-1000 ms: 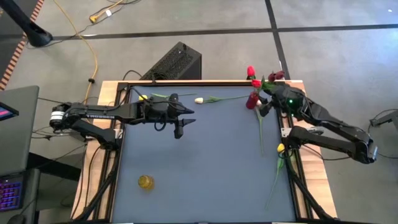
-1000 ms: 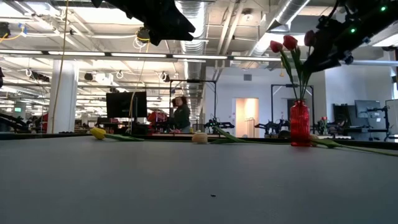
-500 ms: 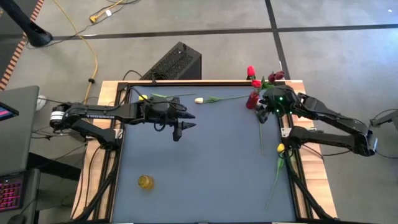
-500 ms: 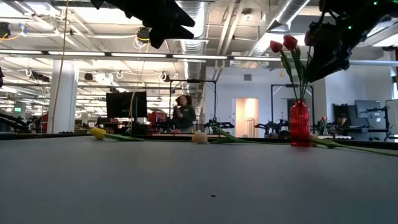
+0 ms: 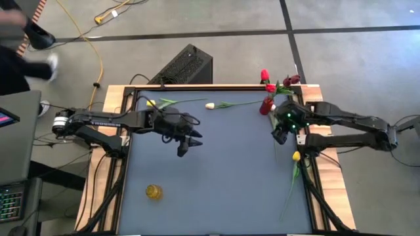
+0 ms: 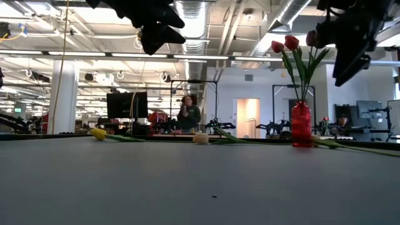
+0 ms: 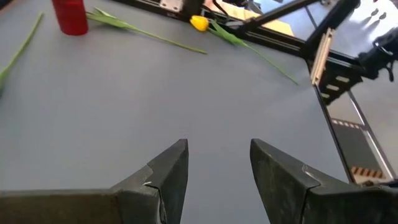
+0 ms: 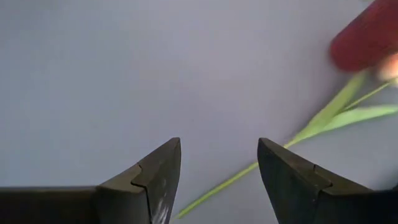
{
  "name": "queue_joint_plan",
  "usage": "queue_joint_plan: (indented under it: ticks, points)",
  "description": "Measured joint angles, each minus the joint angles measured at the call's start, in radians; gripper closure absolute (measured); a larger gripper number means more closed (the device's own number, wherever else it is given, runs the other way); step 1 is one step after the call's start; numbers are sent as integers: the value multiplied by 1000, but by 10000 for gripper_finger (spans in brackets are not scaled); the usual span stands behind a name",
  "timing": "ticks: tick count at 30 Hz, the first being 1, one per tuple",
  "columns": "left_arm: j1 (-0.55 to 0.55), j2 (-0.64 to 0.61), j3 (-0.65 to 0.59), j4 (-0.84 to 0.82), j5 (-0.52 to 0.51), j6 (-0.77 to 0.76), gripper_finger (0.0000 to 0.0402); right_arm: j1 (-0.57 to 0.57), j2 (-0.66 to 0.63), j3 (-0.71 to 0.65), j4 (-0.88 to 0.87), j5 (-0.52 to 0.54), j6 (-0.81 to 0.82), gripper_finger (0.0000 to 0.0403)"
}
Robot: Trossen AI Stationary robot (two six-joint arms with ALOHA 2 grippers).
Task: Sort flowers into vase by color
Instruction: Put the bottom yellow flower into the yellow vase
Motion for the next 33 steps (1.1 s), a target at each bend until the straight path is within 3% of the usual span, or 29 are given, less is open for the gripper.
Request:
queue_joint_plan:
  ticks: [11,22,28,33]
  points:
    - [-23,0,0,-5,-33,50,241,273,6,0,6,-13,366,163]
    - [-23,0,0,-5,-40,60,241,599,27,0,2,-11,910,163]
    - [-23,0,0,-6,-41,61,241,767,129,0,-26,-12,1311,163]
    - [-23,0,0,-6,-56,70,241,908,255,-1,-37,-32,1544,163]
